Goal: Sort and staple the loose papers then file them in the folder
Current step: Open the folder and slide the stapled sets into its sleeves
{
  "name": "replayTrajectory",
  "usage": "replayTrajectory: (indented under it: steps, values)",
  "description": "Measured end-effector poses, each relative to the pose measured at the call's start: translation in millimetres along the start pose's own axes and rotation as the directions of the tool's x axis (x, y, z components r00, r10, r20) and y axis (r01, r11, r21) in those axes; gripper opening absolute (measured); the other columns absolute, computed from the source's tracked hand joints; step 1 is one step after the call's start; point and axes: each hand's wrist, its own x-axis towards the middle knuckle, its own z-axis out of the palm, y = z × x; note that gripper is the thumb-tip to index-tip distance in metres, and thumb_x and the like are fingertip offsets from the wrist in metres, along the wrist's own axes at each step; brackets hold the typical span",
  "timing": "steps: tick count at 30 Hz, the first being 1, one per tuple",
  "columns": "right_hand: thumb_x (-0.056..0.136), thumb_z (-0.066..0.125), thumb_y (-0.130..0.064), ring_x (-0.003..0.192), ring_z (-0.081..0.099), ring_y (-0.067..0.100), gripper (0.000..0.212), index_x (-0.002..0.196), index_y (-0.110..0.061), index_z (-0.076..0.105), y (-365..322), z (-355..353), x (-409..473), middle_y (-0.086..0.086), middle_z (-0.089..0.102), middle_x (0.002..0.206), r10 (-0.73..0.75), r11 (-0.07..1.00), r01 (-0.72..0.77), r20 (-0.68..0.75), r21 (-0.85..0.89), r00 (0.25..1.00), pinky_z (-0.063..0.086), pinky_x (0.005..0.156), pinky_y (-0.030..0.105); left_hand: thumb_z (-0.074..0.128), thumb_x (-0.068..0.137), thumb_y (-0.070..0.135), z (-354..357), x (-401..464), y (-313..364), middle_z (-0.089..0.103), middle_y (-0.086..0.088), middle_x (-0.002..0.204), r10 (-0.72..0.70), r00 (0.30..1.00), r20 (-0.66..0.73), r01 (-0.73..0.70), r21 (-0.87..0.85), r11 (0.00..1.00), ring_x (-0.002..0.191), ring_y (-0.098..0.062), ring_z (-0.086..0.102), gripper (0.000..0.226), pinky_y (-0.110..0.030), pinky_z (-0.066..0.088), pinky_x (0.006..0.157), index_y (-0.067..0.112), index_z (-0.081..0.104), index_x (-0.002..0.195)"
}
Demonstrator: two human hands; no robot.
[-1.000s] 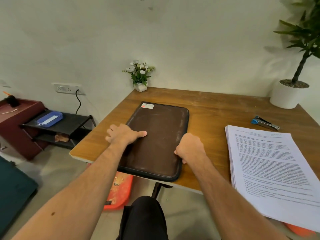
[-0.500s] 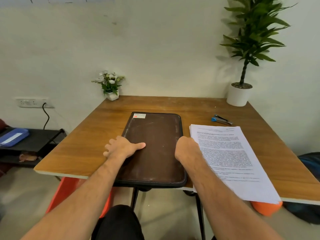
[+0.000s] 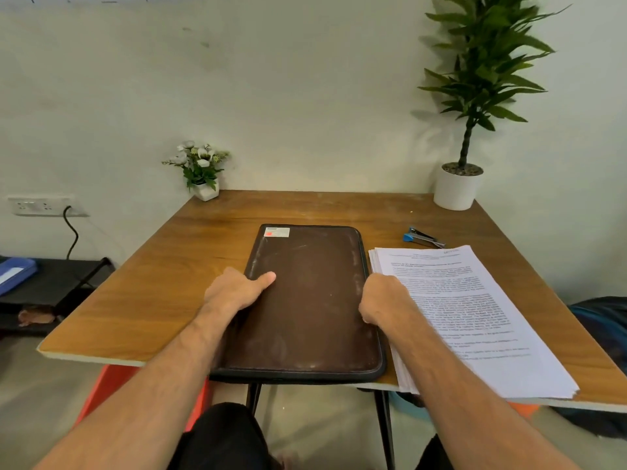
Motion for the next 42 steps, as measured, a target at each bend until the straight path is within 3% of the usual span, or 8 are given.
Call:
replayTrajectory:
  steps: [5,7,10,14,21,29,35,42]
  values:
    - [0.086,0.078,-0.025,0.072,0.072,0.018,0.025,0.095,-0.011,0.060,2,-23,12,0.006,0.066,0.085,0.036,0.999,-0.034,0.238,-0.012,0.971,0.059,0.072,0.028,0.031,0.097,0.075,-22,34,0,0.069,-0.012,0.121,-0.010,0.986,-0.167,0.040,0.177,0.983,0.102,-0.030,0.062,0.073,-0.041,0.048,0.087,0.014,0.067,0.113]
    - [0.087,0.076,-0.036,0.071,0.069,0.018,0.028,0.085,-0.014,0.060,-6,-32,32,0.005,0.068,0.083,0.002,0.995,0.015,0.179,-0.094,0.984,0.057,0.072,0.031,0.035,0.099,0.068,-22,56,6,0.070,-0.011,0.116,0.080,0.977,-0.195,-0.056,0.127,0.990,0.095,-0.028,0.062,0.061,-0.039,0.049,0.084,0.015,0.064,0.107]
    - [0.092,0.064,-0.033,0.086,0.068,0.022,0.016,0.093,-0.018,0.071,-41,-37,83,0.003,0.071,0.093,-0.213,0.971,0.206,-0.042,-0.119,0.976,0.058,0.082,0.038,0.045,0.105,0.049,-22,91,17,0.067,-0.007,0.125,0.214,0.954,-0.212,-0.233,-0.069,0.970,0.113,-0.028,0.063,0.041,-0.040,0.050,0.094,0.018,0.056,0.130]
    - [0.099,0.055,-0.019,0.096,0.064,0.011,0.016,0.101,-0.021,0.071,-114,-23,146,-0.006,0.071,0.105,-0.480,0.875,0.473,0.057,0.100,0.875,0.050,0.091,0.030,0.044,0.107,0.037,-20,139,20,0.060,-0.005,0.139,0.312,0.933,-0.179,-0.343,-0.176,0.923,0.127,-0.024,0.056,0.039,-0.040,0.045,0.109,0.024,0.051,0.143]
    - [0.096,0.060,-0.014,0.100,0.063,0.015,0.018,0.094,-0.027,0.074,-205,20,255,-0.003,0.072,0.110,-0.512,0.859,0.497,0.153,0.123,0.845,0.049,0.085,0.030,0.057,0.094,0.058,-9,188,21,0.063,0.012,0.125,0.394,0.910,-0.126,-0.411,-0.171,0.895,0.116,-0.011,0.059,0.035,-0.038,0.048,0.102,0.045,0.065,0.126]
    - [0.095,0.061,-0.008,0.094,0.057,0.012,0.022,0.105,-0.022,0.075,-250,32,297,-0.003,0.070,0.103,-0.595,0.798,0.558,0.449,0.227,0.667,0.038,0.085,0.031,0.075,0.086,0.045,0,217,13,0.068,0.016,0.107,0.206,0.963,-0.173,-0.252,-0.317,0.914,0.095,-0.006,0.062,0.029,-0.026,0.045,0.071,0.037,0.064,0.111]
    - [0.094,0.060,-0.006,0.089,0.058,0.009,0.022,0.101,-0.022,0.073,-247,37,303,-0.005,0.068,0.100,-0.614,0.789,0.528,0.410,0.314,0.675,0.045,0.077,0.029,0.068,0.084,0.059,5,219,16,0.070,0.012,0.111,0.203,0.950,-0.239,-0.255,-0.213,0.943,0.100,-0.015,0.065,0.039,-0.034,0.051,0.078,0.040,0.070,0.117]
    - [0.094,0.065,-0.015,0.095,0.066,0.012,0.017,0.089,-0.030,0.073,-242,31,305,-0.007,0.073,0.100,-0.617,0.785,0.562,0.421,0.261,0.665,0.052,0.089,0.033,0.071,0.088,0.043,-4,229,25,0.067,0.011,0.095,0.149,0.973,-0.179,-0.197,-0.290,0.937,0.094,-0.014,0.063,0.013,-0.033,0.044,0.076,0.033,0.065,0.094]
